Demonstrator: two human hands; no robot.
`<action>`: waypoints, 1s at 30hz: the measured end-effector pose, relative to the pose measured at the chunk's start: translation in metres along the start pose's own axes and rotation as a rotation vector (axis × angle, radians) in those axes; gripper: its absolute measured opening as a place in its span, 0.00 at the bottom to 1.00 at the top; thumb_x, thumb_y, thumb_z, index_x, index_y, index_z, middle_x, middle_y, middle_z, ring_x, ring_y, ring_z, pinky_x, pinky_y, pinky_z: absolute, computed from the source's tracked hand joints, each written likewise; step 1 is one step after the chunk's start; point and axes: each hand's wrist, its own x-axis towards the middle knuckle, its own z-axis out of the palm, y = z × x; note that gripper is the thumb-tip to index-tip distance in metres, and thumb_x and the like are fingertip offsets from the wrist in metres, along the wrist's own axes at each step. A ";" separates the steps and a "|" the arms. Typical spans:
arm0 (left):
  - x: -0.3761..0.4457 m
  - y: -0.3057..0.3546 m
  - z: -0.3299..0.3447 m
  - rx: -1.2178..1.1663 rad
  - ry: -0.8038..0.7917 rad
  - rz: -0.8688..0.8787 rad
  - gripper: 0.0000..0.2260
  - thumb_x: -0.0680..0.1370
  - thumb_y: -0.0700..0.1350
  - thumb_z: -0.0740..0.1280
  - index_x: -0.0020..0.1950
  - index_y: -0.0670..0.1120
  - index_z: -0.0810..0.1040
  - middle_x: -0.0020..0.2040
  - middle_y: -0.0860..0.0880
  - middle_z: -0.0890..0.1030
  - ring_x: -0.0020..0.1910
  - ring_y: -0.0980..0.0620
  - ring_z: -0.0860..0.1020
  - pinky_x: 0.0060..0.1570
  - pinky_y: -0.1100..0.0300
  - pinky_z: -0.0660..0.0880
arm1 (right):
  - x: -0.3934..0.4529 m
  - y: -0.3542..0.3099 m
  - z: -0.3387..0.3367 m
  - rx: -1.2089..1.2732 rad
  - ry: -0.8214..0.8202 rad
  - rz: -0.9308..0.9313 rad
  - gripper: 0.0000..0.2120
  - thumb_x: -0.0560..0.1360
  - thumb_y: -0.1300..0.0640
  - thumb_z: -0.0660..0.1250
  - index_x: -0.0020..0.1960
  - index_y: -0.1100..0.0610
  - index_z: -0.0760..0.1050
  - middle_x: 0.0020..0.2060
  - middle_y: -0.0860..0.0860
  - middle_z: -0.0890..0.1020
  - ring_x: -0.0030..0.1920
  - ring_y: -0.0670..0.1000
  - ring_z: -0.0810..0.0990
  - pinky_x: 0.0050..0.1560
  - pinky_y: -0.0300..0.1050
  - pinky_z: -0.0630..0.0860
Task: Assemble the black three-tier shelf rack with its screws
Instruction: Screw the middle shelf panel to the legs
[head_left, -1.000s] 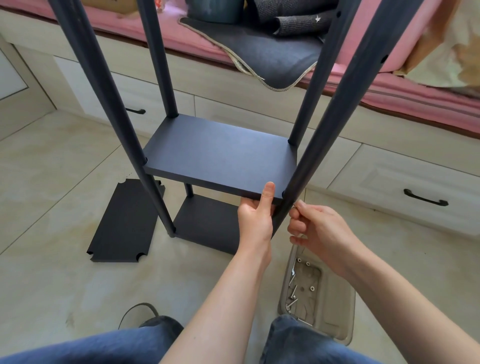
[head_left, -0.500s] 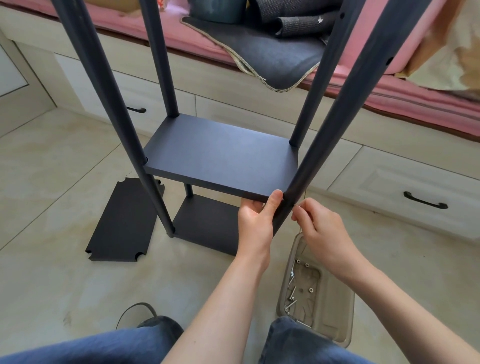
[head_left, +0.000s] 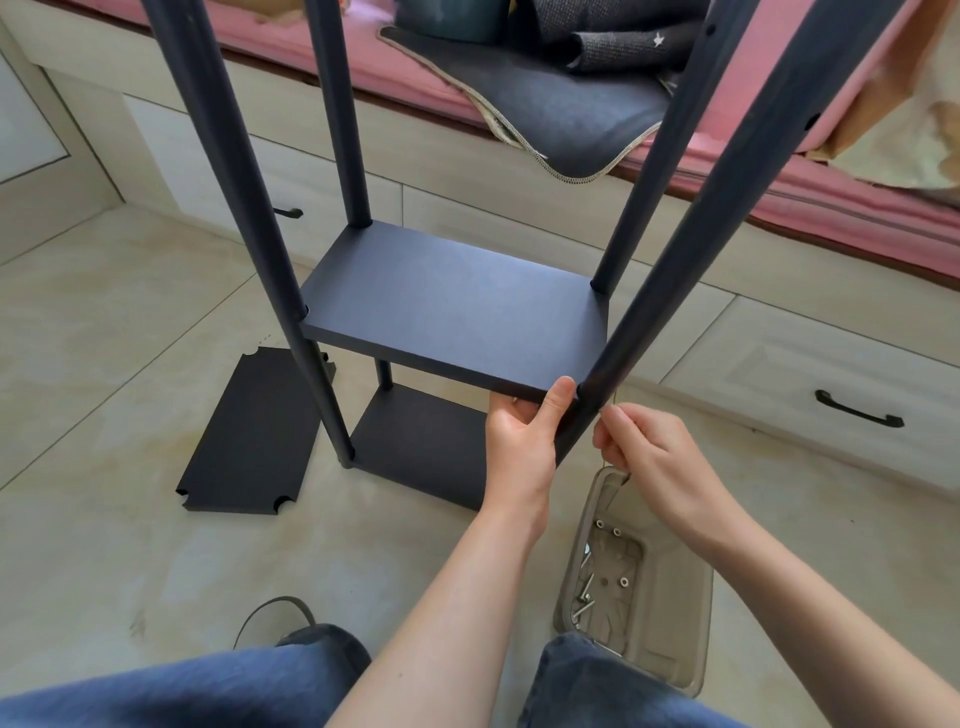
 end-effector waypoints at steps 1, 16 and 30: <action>0.000 0.000 0.000 0.000 -0.002 0.005 0.18 0.76 0.51 0.75 0.61 0.47 0.75 0.48 0.49 0.86 0.55 0.45 0.84 0.63 0.44 0.78 | 0.000 0.000 0.000 -0.007 -0.001 -0.007 0.18 0.82 0.56 0.58 0.34 0.57 0.72 0.24 0.45 0.68 0.30 0.48 0.64 0.35 0.47 0.63; -0.001 0.002 -0.003 0.054 -0.018 0.013 0.14 0.79 0.50 0.73 0.62 0.50 0.75 0.53 0.51 0.86 0.56 0.50 0.84 0.62 0.50 0.78 | 0.012 -0.003 -0.014 0.069 -0.168 -0.188 0.21 0.81 0.66 0.61 0.60 0.39 0.69 0.39 0.57 0.75 0.37 0.51 0.80 0.40 0.43 0.80; -0.001 0.014 0.003 -0.065 -0.043 -0.068 0.15 0.81 0.46 0.69 0.65 0.44 0.71 0.58 0.40 0.84 0.51 0.38 0.86 0.57 0.42 0.81 | 0.004 0.005 -0.021 0.147 -0.186 -0.203 0.27 0.79 0.68 0.65 0.56 0.32 0.73 0.40 0.61 0.80 0.42 0.55 0.85 0.46 0.44 0.82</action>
